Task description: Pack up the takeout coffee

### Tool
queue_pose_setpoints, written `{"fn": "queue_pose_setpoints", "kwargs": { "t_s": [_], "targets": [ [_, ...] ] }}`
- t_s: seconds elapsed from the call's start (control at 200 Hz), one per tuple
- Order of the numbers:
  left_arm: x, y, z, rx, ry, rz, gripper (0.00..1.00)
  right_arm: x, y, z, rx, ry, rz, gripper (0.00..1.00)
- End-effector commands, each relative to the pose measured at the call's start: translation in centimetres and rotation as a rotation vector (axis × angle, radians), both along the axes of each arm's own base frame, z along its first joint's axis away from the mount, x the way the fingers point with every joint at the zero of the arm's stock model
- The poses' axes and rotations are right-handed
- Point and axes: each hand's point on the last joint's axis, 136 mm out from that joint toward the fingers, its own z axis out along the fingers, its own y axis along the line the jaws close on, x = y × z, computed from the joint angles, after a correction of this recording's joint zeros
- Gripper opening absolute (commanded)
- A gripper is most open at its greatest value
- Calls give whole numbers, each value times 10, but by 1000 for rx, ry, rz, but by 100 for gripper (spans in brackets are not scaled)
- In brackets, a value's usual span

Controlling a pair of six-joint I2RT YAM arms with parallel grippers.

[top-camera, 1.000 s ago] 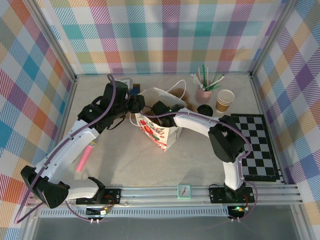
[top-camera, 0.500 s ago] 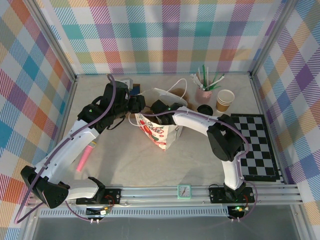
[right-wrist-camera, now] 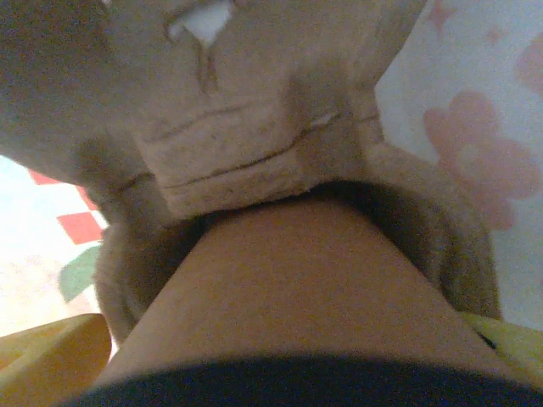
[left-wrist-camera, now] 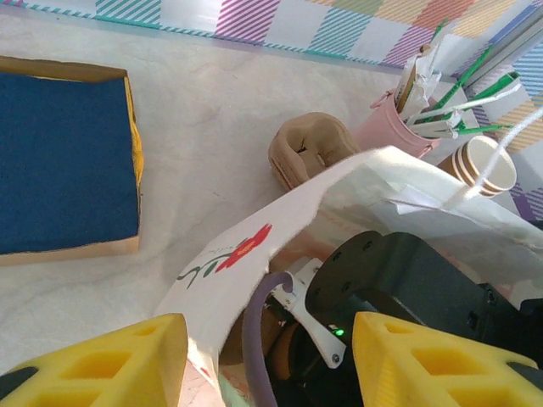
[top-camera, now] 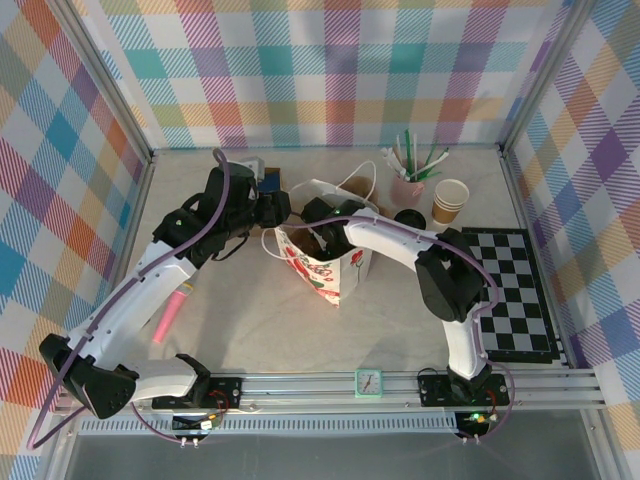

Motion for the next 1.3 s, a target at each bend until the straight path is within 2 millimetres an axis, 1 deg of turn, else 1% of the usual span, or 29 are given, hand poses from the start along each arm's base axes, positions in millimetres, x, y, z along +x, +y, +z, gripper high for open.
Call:
{"fn": "queue_pose_setpoints", "kwargs": {
  "t_s": [0.0, 0.18, 0.3, 0.59, 0.77, 1.12, 1.295],
  "targets": [
    [-8, 5, 19, -6, -41, 0, 59, -3, -2, 36, 33, -15, 4, 99],
    [-9, 7, 22, -6, -48, 6, 70, -3, -1, 56, 43, -26, 8, 99],
    [-10, 8, 26, -12, -56, 8, 75, -5, 0, 72, 60, -43, 12, 99],
    [-17, 15, 44, -29, -93, 17, 79, -7, 4, 114, 96, -99, 35, 99],
    [-19, 17, 48, -29, -100, 19, 80, -10, 7, 142, 114, -141, 55, 99],
    [-22, 18, 56, -41, -120, 13, 81, -10, 0, 190, 111, -238, 69, 99],
    [-21, 16, 61, -48, -125, 8, 82, -13, 3, 218, 161, -276, 92, 99]
  ]
}}
